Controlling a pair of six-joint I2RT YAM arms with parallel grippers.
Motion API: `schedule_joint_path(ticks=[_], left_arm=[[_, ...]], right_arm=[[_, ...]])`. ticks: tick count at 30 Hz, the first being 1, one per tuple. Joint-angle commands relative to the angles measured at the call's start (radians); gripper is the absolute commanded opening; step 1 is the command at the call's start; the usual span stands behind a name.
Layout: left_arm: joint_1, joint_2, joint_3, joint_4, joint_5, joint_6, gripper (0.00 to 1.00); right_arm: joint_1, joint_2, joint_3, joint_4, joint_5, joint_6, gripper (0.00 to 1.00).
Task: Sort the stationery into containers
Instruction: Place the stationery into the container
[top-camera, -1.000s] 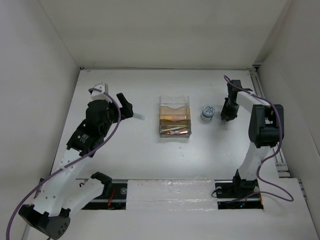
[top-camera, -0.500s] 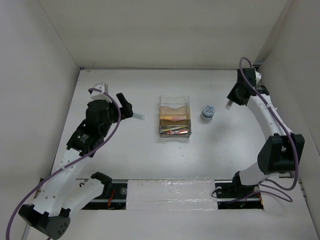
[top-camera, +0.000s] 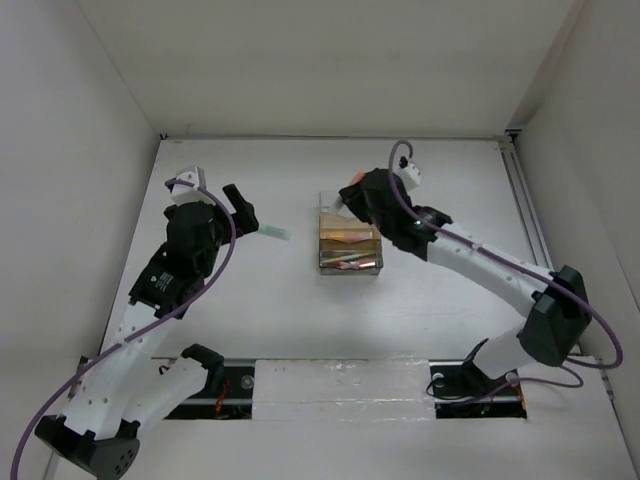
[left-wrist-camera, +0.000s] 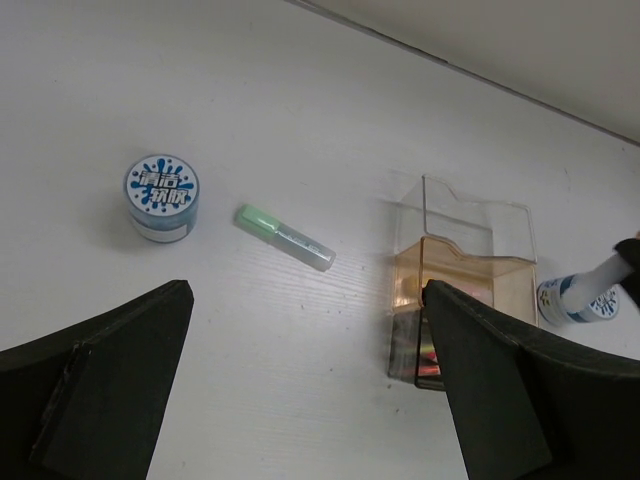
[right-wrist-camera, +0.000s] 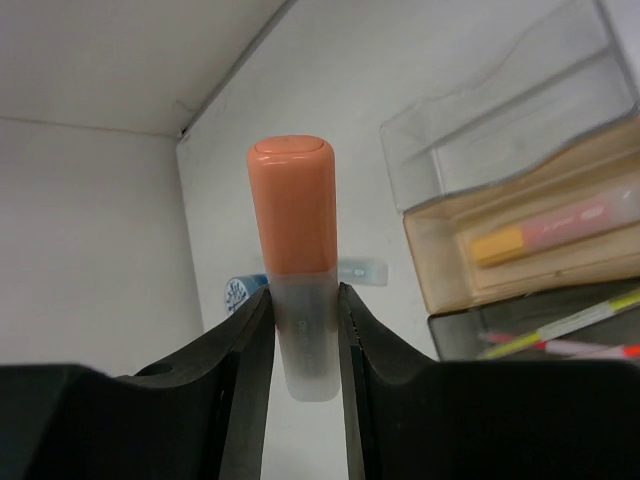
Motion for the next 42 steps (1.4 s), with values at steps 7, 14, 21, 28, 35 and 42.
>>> schedule_joint_path(ticks=[7,14,21,28,35,42], left_arm=[[0.001,-0.017,-0.003,0.016,-0.054,-0.012,0.99],[0.001,-0.017,-0.003,0.016,-0.029,-0.012,0.99],[0.001,-0.017,-0.013,0.036,-0.006,-0.003,0.99],[0.001,-0.017,-0.013,0.036,0.003,-0.003,0.99],[0.001,0.002,-0.013,0.036,0.012,0.006,0.99],[0.001,0.003,-0.013,0.036,0.021,0.006,0.99]], right_arm=[[0.145,0.191,0.055,-0.007,0.330,0.556,0.00],[0.145,0.291,0.071,-0.043,0.368,0.667,0.00],[0.123,0.319,0.020,-0.012,0.386,0.702,0.00],[0.122,0.365,0.040,-0.067,0.386,0.724,0.00],[0.122,0.403,0.061,-0.133,0.396,0.814,0.06],[0.141,0.392,0.044,-0.153,0.433,0.814,0.55]])
